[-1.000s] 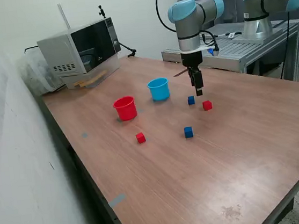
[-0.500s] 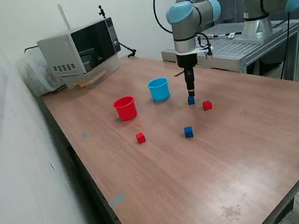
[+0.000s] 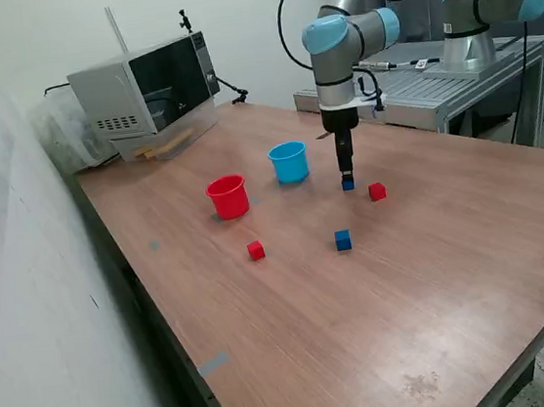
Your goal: Place red objects in the red bin, and blue objects in the blue bin.
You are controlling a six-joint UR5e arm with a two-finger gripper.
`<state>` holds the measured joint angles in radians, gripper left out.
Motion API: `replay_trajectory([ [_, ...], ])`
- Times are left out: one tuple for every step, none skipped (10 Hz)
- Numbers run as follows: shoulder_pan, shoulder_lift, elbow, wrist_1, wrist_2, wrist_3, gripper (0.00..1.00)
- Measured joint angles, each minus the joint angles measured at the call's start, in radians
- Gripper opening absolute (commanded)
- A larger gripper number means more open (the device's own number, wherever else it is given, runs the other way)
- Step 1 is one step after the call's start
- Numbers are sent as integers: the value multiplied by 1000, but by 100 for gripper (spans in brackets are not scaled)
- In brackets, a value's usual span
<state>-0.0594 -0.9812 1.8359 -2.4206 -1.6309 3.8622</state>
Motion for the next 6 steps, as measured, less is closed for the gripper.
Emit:
replay_trajectory([
  [1,7,0,-4,2,1,100],
  [1,13,0,-8,3,1,0],
  [2,16,-1,-11,4,1,0],
  [2,18,-1,-15,5,1,0],
  [2,19,-1,-18,6,1,0],
  [2,20,-1,-22,6,0,0],
])
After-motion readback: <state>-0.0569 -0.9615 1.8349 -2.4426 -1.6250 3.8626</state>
